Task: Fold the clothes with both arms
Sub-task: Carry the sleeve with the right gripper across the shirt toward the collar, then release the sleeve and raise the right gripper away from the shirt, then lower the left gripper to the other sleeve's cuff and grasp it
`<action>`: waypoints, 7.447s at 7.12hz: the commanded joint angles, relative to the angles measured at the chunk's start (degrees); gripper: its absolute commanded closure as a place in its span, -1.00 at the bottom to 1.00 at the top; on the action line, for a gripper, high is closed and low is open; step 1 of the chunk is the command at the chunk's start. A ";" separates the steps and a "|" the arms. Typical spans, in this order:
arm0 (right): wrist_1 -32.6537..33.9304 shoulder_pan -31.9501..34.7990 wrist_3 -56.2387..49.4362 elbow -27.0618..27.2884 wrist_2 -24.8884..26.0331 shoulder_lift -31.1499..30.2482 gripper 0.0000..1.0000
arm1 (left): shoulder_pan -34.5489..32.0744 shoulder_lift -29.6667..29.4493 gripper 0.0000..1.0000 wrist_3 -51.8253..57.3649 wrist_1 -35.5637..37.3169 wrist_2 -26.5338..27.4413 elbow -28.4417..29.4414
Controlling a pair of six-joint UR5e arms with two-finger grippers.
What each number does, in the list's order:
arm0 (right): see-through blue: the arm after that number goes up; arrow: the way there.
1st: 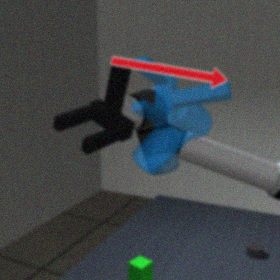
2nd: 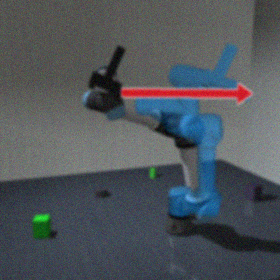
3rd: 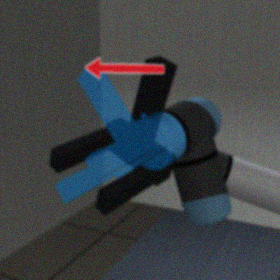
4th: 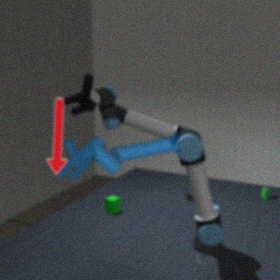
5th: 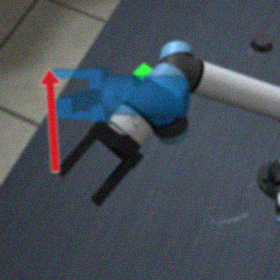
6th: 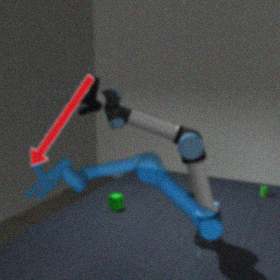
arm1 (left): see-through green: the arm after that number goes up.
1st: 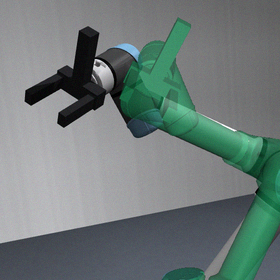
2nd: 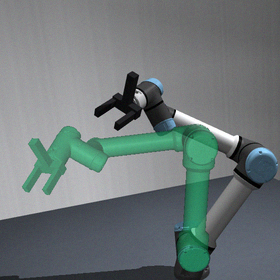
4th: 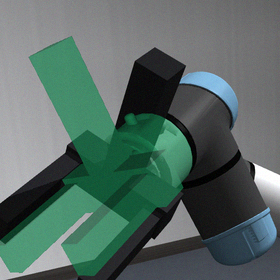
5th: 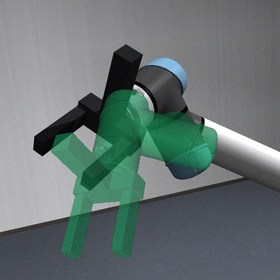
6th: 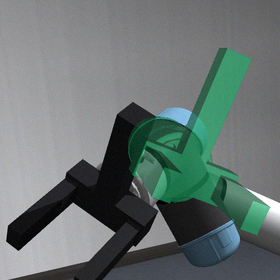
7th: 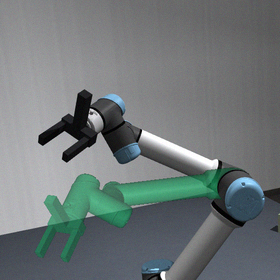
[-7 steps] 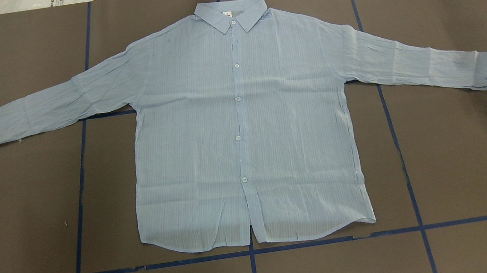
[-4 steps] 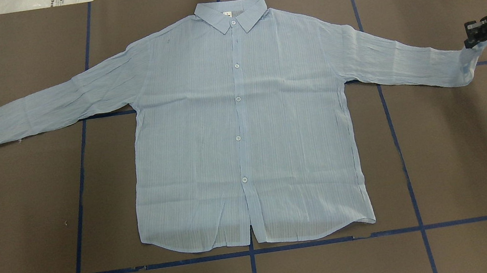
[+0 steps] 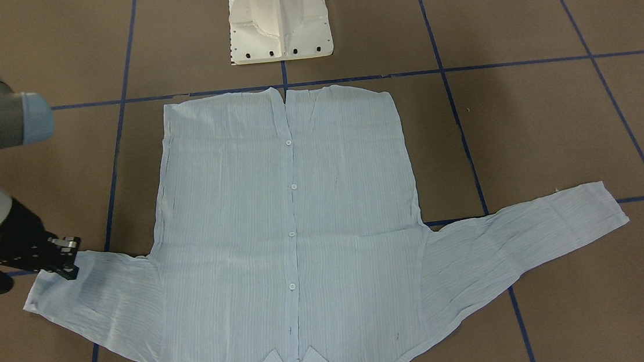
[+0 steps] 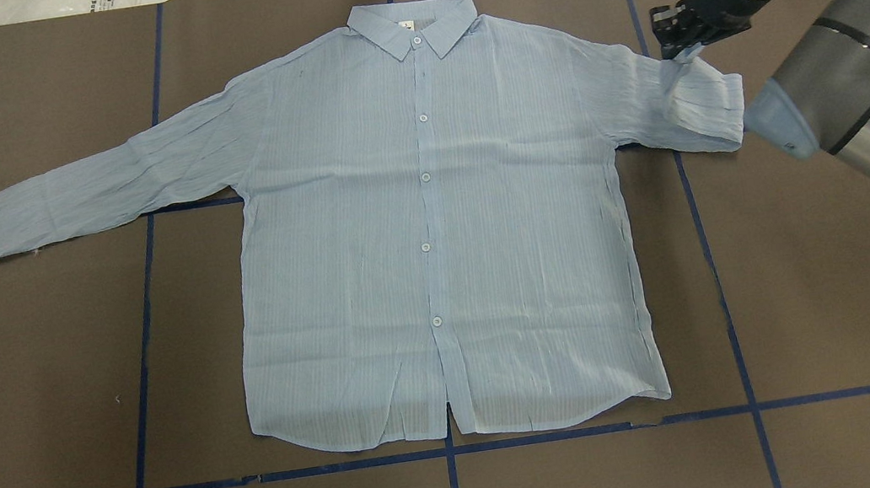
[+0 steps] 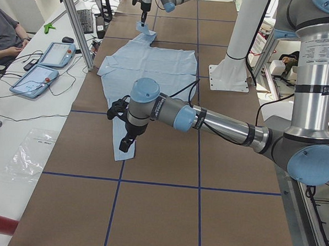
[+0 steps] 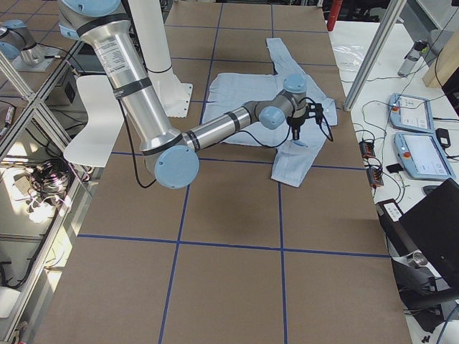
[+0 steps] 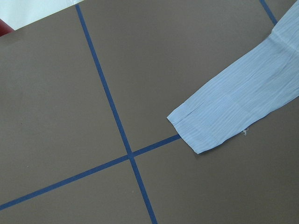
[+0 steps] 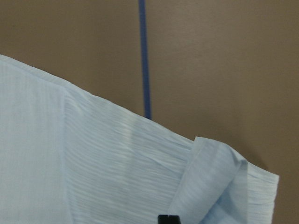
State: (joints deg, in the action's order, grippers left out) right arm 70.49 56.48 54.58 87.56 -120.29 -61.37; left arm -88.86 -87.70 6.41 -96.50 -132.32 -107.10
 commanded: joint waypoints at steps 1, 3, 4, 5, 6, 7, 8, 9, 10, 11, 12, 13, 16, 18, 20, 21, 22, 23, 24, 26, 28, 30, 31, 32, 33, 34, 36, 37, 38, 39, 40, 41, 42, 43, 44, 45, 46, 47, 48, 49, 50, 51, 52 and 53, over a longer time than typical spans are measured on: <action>-0.35 -8.19 4.04 -0.98 8.09 9.48 1.00 | 0.00 -0.01 -1.00 0.01 -0.01 -0.04 0.31; -0.53 -14.71 4.74 -6.40 16.37 18.52 1.00 | 0.00 -0.01 -1.00 0.01 -0.01 0.05 0.40; -0.53 -16.91 5.53 -10.70 19.01 23.35 1.00 | 0.00 -0.01 -1.00 0.01 -0.01 0.05 0.40; -0.97 -19.37 5.71 -14.83 21.39 27.58 1.00 | 0.00 -0.01 -1.00 0.01 -0.01 0.05 0.31; -5.06 -20.87 6.76 -17.22 22.89 29.01 1.00 | 0.00 -0.01 -1.00 0.01 -0.01 0.05 0.40; -6.41 -22.37 7.38 -18.99 23.86 30.77 1.00 | 0.00 -0.01 -1.00 0.01 -0.01 0.05 0.40; -6.51 -24.04 7.91 -21.70 26.05 32.96 1.00 | 0.00 -0.01 -1.00 0.01 -0.01 0.05 0.31; -6.51 -25.27 8.00 -21.99 26.85 32.81 0.66 | 0.00 -0.01 -1.00 0.01 0.08 0.05 0.40; -6.51 -26.59 7.91 -22.08 29.12 32.20 -0.98 | 0.00 -0.01 -1.00 0.01 0.08 0.05 0.49; -6.42 -26.78 7.91 -23.30 29.75 32.36 -0.99 | 0.00 -0.01 -1.00 0.01 0.17 0.05 0.57; -5.99 -26.69 8.09 -23.57 29.76 32.63 -0.99 | 0.00 -0.01 -1.00 0.01 0.17 -0.04 0.58; -4.76 -26.60 8.26 -23.49 29.41 32.72 -0.99 | 0.00 -0.01 -1.00 0.01 0.08 -0.13 0.31; 9.88 -18.99 7.92 -19.47 15.58 31.41 -0.99 | 0.09 0.07 -1.00 -0.43 -3.69 -7.65 0.57; 11.77 -13.01 4.16 -12.72 8.08 24.50 -1.00 | 0.52 0.08 -1.00 -0.26 -4.05 -8.30 0.14; 16.05 -5.90 -8.98 1.32 2.37 11.25 -1.00 | 5.60 -0.01 -1.00 -0.69 -7.04 -7.78 1.27; 19.56 -1.42 -16.36 6.96 -0.62 5.70 -1.00 | 6.32 -0.01 -1.00 -3.74 -7.30 -7.43 2.24; 21.33 1.84 -24.79 11.45 -1.26 -0.10 -1.00 | 7.11 0.07 -1.00 -8.03 -10.17 -7.34 3.38; 21.53 3.96 -29.83 15.15 -1.61 -6.94 -1.00 | 7.47 0.08 -1.00 -11.30 -15.16 -7.33 7.13; 19.61 6.94 -31.88 18.67 -2.66 -14.49 -1.00 | 7.56 0.34 -1.00 -15.68 -20.61 -7.25 9.86; 19.16 15.98 -42.91 20.89 -8.63 -23.57 -1.00 | 9.65 0.60 -1.00 -23.87 -27.48 0.90 12.43; 19.24 20.32 -45.70 23.09 -9.09 -31.84 -1.00 | 11.41 0.43 -1.00 -29.58 -37.91 2.15 19.17; 19.86 22.79 -45.61 22.75 -10.67 -34.68 -1.00 | 14.57 -0.18 -1.00 -37.41 -43.33 8.63 22.36; 19.77 22.79 -45.53 22.31 -10.50 -36.09 -1.00 | 14.94 -1.75 -1.00 -37.52 -43.25 9.10 23.50; 19.34 24.01 -45.61 22.48 -10.58 -38.62 -1.00 | 15.64 -1.86 -1.00 -37.61 -43.25 9.01 23.60; 19.16 25.15 -45.70 23.00 -10.58 -40.13 -1.00 | 16.77 -2.64 -1.00 -37.70 -43.16 9.10 24.04; 19.16 25.34 -45.61 23.18 -10.67 -40.23 -1.00 | 17.13 -3.61 -1.00 -38.22 -43.25 9.01 25.70; 19.16 25.34 -45.53 23.01 -10.67 -40.14 -1.00 | 20.98 -6.33 -1.00 -44.51 -47.87 9.10 30.16; 19.16 25.34 -45.53 22.92 -10.58 -40.14 -1.00 | 22.66 -8.17 -1.00 -46.64 -52.26 9.10 34.46; 19.16 25.34 -45.61 22.83 -10.58 -40.14 -1.00 | 24.76 -8.62 -1.00 -48.32 -53.26 9.45 35.63; 19.16 25.34 -45.44 23.01 -10.58 -40.14 -1.00 | 26.09 -8.89 -1.00 -48.42 -53.18 11.02 36.25; 19.16 25.34 -45.44 22.92 -10.58 -40.14 -1.00 | 26.80 -8.89 -1.00 -48.33 -53.27 11.99 37.13; 19.16 25.34 -45.44 23.01 -10.58 -40.14 -1.00 | 27.24 -8.89 -0.92 -48.33 -53.27 12.00 37.23; 19.16 25.34 -45.44 22.92 -10.58 -40.14 -1.00 | 27.24 -8.89 -0.62 -48.33 -53.27 12.00 37.40; 19.16 25.25 -45.35 23.01 -10.67 -40.14 -1.00 | 27.51 -9.06 -0.25 -48.24 -53.27 12.00 37.31; 19.16 25.25 -45.26 22.83 -10.67 -40.06 -1.00 | 28.03 -9.24 0.08 -48.33 -53.27 12.00 37.23; 19.16 25.34 -45.26 23.01 -10.67 -40.06 -1.00 | 28.12 -9.24 0.36 -48.33 -53.36 11.91 37.05; 19.16 25.34 -45.26 22.83 -10.67 -40.06 -1.00 | 28.12 -9.24 0.48 -48.24 -53.36 12.00 36.96; 19.16 25.34 -45.26 22.92 -10.67 -40.06 -1.00 | 28.12 -9.07 0.65 -48.16 -53.36 12.00 36.88; 19.16 25.34 -45.17 22.92 -10.67 -40.06 -1.00 | 28.12 -8.54 1.00 -48.07 -53.36 11.91 36.18; 19.16 25.34 -45.17 22.92 -10.67 -40.06 -1.00 | 27.95 -8.28 1.00 -47.89 -53.18 11.74 34.69; 19.16 25.34 -45.17 23.01 -10.67 -40.06 -1.00 | 27.77 -8.19 1.00 -47.81 -52.83 11.56 33.46; 19.16 25.25 -45.17 22.92 -10.67 -40.06 -1.00 | 27.69 -8.19 1.00 -47.72 -52.57 11.39 31.27; 19.16 25.34 -45.09 23.09 -10.67 -40.06 -1.00 | 27.60 -8.19 1.00 -47.98 -52.05 11.04 26.73; 19.16 25.34 -45.09 23.01 -10.67 -40.14 -1.00 | 27.25 -9.14 1.00 -48.94 -46.65 9.03 22.68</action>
State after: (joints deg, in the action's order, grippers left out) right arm 89.65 81.80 9.46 110.57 -130.96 -101.44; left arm -61.29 -96.12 -41.71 -147.51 -121.61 -79.49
